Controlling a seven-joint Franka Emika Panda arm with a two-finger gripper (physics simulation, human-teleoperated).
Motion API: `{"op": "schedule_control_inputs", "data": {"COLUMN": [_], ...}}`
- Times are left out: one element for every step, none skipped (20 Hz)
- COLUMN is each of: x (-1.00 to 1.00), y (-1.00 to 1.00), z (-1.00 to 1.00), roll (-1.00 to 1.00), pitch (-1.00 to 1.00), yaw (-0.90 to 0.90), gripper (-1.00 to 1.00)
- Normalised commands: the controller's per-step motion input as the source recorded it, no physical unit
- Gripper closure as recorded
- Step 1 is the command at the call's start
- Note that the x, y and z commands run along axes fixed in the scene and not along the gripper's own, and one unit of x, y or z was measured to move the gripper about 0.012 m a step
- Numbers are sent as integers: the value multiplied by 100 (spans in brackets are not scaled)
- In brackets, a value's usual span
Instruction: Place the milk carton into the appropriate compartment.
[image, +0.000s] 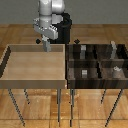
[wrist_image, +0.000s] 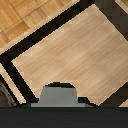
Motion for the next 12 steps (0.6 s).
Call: {"op": "schedule_control_inputs", "data": {"x": [0,0,0,0,0,0,0,0,0,0,0,0], "y": [25,0,100,100,100,100,100,100,100,100,100,100], "z": [100,0,0,0,0,0,0,0,0,0,0,0], "roll": [0,0,0,0,0,0,0,0,0,0,0,0], "pitch": [0,0,0,0,0,0,0,0,0,0,0,0], "yaw": [0,0,0,0,0,0,0,0,0,0,0,0], "gripper": [100,100,100,100,100,100,100,100,100,100,100,100]}}
